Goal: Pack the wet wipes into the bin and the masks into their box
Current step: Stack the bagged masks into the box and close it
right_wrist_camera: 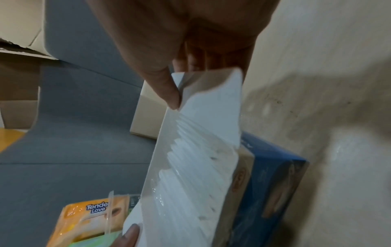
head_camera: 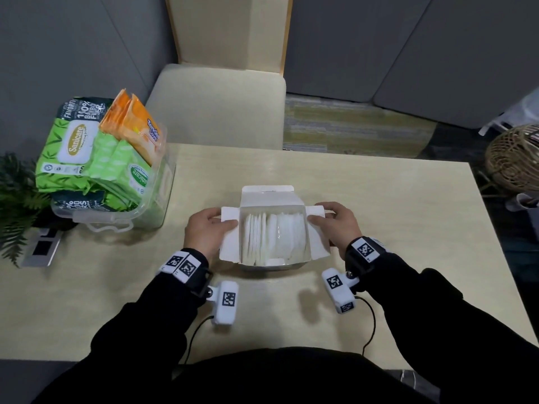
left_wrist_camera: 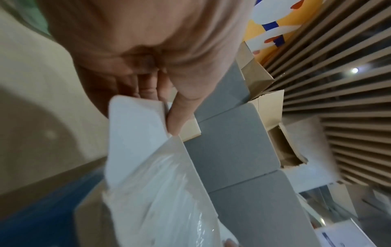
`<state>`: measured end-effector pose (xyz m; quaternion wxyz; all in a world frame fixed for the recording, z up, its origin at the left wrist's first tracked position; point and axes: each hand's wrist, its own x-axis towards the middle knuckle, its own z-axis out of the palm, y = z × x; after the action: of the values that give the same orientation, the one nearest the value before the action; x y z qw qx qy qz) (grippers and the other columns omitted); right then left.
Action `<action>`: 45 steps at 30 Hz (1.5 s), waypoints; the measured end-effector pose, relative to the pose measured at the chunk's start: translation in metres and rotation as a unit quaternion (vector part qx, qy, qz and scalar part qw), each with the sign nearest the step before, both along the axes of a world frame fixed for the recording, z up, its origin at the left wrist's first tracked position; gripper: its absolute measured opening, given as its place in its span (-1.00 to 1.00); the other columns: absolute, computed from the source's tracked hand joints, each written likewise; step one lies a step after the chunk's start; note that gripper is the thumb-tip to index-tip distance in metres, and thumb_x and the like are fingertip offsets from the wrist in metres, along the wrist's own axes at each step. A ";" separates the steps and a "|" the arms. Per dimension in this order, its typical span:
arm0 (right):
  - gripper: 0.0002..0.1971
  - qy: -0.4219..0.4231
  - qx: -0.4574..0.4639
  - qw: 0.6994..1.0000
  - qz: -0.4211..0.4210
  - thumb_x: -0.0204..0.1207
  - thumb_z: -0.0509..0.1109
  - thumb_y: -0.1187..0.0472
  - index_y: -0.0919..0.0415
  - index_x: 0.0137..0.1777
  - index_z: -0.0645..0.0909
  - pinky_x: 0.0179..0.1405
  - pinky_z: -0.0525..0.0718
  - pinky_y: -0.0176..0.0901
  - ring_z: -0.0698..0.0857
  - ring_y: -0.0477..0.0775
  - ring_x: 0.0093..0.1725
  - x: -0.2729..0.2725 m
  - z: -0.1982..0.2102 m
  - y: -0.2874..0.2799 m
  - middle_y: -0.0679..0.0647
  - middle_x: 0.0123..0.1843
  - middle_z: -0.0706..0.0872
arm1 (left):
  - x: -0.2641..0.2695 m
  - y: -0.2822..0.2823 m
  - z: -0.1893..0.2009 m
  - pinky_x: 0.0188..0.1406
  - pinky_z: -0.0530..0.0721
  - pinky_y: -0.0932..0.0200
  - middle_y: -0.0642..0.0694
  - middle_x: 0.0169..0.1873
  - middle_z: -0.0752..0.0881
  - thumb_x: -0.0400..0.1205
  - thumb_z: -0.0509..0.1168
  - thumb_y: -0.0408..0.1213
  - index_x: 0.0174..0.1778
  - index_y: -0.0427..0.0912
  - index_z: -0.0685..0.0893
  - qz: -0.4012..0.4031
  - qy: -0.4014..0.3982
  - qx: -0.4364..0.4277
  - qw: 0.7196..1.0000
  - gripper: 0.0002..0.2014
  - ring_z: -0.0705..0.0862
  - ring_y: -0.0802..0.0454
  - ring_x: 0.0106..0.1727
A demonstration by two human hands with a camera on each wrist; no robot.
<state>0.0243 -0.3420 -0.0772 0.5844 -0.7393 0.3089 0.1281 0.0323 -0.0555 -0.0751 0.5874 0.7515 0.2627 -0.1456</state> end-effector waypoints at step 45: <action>-0.85 -0.020 0.114 0.993 0.022 0.70 0.35 0.23 0.22 0.13 0.74 -0.37 0.75 -0.01 0.70 0.15 -0.31 -0.007 0.029 0.003 0.23 -0.14 0.76 | 0.011 -0.010 0.031 -0.10 0.68 0.04 -0.10 0.01 0.76 0.61 0.52 -0.12 0.28 -0.04 0.52 -0.129 -0.009 0.130 0.983 -0.60 0.75 -0.06 -0.04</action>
<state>0.0169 -0.3390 -0.0484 0.6679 -0.6769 0.2646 0.1604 0.0434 -0.0657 -0.0437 0.4636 0.8502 0.1750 -0.1777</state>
